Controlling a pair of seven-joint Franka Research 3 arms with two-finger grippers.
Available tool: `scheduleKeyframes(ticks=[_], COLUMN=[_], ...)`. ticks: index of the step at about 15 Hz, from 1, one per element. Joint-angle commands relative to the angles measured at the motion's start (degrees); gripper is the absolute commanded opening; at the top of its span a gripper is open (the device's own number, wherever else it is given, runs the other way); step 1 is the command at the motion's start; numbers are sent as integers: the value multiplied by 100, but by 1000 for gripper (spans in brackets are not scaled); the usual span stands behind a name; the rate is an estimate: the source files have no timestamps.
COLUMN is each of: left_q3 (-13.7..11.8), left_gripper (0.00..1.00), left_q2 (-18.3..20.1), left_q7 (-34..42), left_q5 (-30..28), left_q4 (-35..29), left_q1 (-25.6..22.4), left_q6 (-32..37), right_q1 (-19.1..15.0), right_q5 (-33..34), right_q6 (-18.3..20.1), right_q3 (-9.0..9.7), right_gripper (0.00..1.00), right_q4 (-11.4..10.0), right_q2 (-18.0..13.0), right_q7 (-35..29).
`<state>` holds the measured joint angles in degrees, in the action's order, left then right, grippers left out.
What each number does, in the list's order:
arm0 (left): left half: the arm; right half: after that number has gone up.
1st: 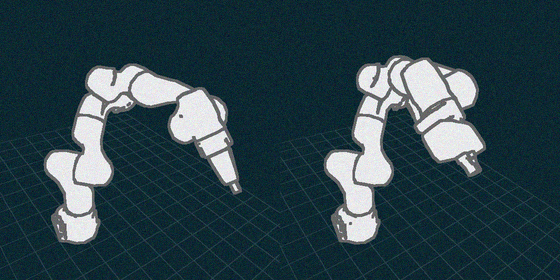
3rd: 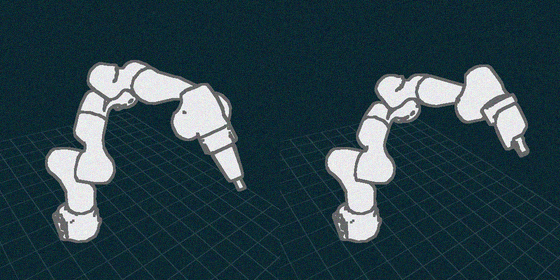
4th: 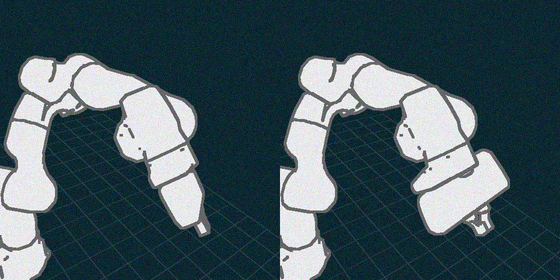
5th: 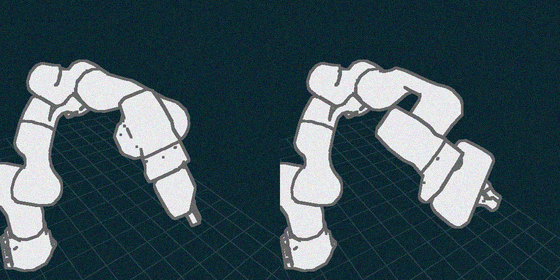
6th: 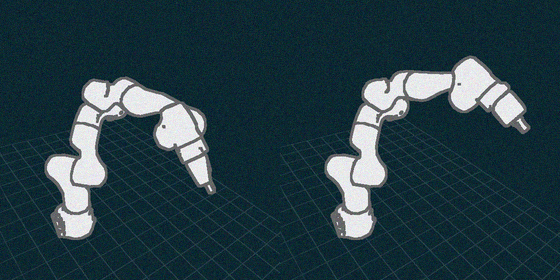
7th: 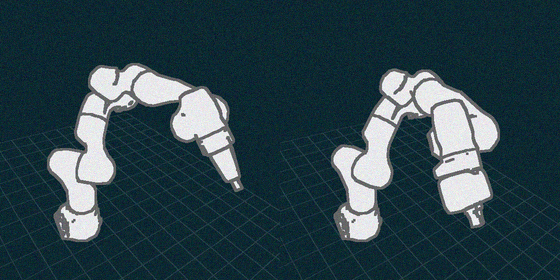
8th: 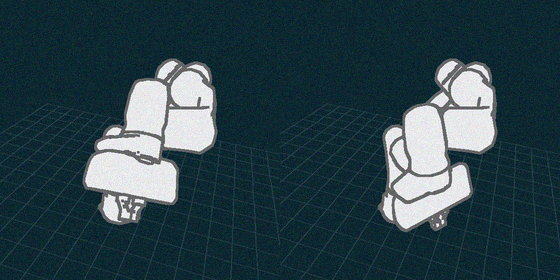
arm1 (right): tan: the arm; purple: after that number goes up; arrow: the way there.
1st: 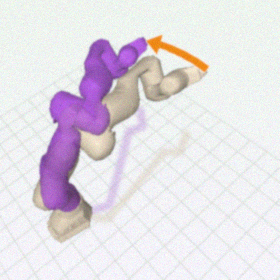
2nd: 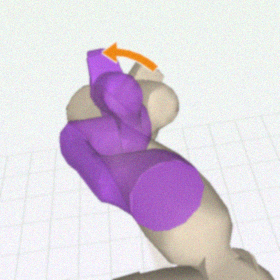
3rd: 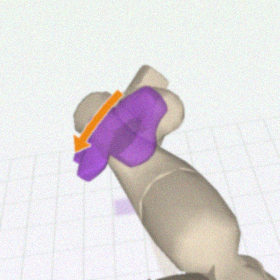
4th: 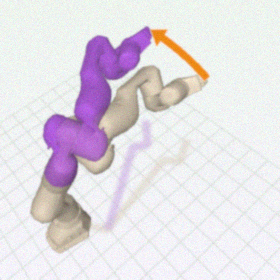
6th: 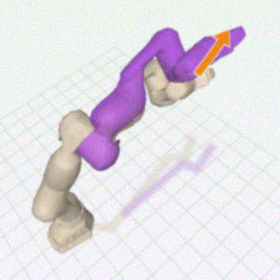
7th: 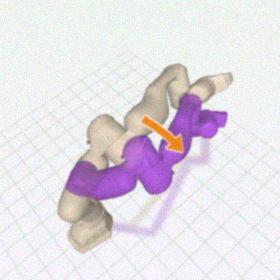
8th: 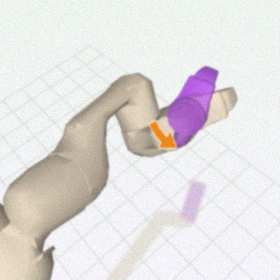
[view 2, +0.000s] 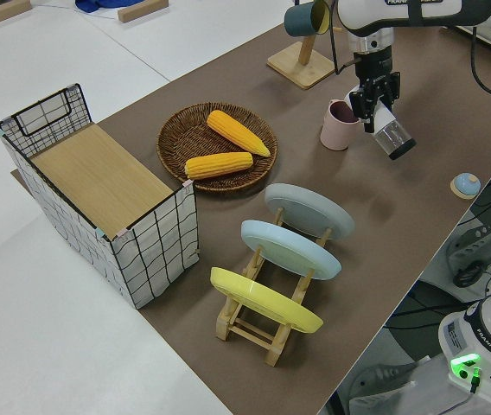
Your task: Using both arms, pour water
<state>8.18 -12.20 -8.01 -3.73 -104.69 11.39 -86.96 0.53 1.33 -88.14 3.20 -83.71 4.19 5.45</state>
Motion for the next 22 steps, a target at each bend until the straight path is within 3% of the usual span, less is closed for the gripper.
scheduleKeyframes(ticks=[1, 9, 14, 22], left_q3=[-36, -36, -36, -71], left_gripper=[8, 8, 8, 8], left_q2=[-11, 50, 261, 1210], left_q7=[-95, -86, -86, -78], left_q5=[57, 56, 4, -75], left_q4=[150, 63, -244, -1518], left_q1=[65, 56, 48, 4], left_q6=[188, 126, -277, -1560], right_q1=[-9, -9, -9, -9], right_q5=[-72, -72, -72, -72], right_q6=[78, 78, 78, 78], right_q3=[-4, -4, -4, -4], right_gripper=[990, 990, 990, 990], right_q4=[39, 39, 39, 39], right_q2=[-24, -24, -24, -24], right_q7=[123, 123, 123, 123])
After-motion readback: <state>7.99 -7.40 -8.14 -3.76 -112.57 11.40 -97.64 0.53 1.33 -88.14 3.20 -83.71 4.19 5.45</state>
